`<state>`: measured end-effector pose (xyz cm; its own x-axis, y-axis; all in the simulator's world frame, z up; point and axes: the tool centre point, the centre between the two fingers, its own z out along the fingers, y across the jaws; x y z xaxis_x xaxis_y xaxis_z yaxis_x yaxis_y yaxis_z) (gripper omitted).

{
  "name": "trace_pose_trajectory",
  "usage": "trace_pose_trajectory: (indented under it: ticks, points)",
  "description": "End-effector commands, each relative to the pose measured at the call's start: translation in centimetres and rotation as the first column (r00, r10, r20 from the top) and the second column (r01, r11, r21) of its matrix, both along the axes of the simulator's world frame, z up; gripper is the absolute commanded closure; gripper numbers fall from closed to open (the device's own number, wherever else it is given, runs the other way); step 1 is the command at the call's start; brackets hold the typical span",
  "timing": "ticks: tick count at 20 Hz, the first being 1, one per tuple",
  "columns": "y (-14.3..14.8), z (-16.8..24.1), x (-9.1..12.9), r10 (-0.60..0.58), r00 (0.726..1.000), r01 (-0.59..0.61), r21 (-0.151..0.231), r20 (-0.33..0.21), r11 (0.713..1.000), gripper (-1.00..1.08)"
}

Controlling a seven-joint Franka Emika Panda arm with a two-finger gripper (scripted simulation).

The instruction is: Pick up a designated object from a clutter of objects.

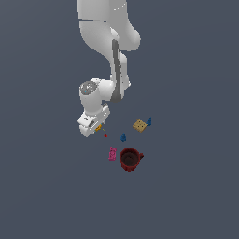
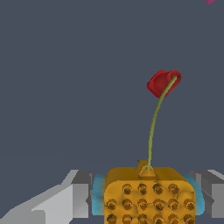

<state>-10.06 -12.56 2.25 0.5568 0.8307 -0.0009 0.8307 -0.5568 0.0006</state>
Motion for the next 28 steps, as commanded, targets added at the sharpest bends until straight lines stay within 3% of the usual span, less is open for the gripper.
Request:
trace_pose_trajectory:
  ticks: [1,10,28]
  points:
    - [-0.2,0.7,0.4,0.0,1.0,0.0,0.0,0.001,1.0,1.08]
    - [-1.3,5.5,2.7,0.002,1.0,-0.002,0.003,0.001,1.0,1.08]
    - [-5.2,21.0,10.4,0.003,1.0,-0.003,0.007,0.002,1.0,1.08]
